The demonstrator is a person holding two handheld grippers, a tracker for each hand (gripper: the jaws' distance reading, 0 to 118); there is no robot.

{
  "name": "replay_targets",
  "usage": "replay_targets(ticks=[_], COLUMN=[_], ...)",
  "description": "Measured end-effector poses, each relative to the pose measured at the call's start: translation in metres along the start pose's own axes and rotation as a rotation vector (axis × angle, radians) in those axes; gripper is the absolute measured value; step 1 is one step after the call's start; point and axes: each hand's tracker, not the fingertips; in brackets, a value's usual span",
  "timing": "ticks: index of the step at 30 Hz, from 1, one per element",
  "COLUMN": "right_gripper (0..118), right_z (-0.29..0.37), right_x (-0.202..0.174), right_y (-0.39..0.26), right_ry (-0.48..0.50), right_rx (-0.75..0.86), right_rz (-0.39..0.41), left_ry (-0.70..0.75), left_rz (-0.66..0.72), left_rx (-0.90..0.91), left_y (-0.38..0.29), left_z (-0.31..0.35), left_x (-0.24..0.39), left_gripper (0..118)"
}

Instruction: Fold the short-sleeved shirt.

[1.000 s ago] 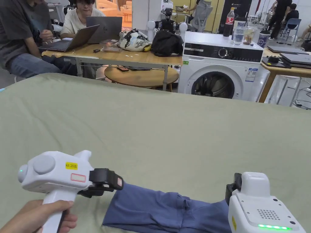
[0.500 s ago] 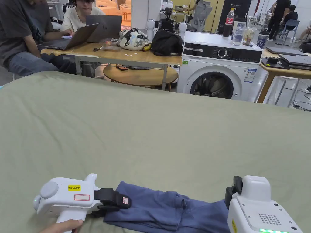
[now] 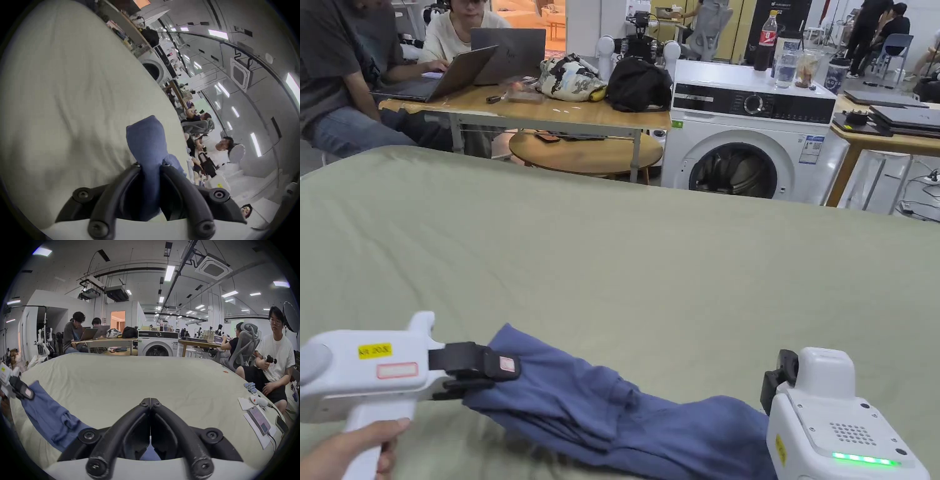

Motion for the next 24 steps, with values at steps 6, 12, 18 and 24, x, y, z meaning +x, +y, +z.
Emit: replay_targets(ticks=[6,12,18,24], right_gripper=[0,0,0,0], right_z=[0.0,0.001,0.005,0.01], right_x=[-0.009,-0.009,0.001,0.012], right_y=[0.003,0.003,-0.003,-0.008], right_ry=[0.031,0.036,0.016,-0.003], right_rx=[0.008,0.004,-0.011,-0.024], right_rz=[0.007,0.005,0.014,0.011], left_ry=[0.231,0.274,0.279,0.308], left_rz=[-0.122,-0.196,-0.276,-0.321], left_rx=[0.022,-0.05,-0.146,-0.31], left_y=[0.005,-0.008,-0.023,-0.053], left_z=[0.025,-0.015,-0.082,-0.177], left_x=[0.061,0.123,0.173,0.193], left_gripper=[7,7,7,7])
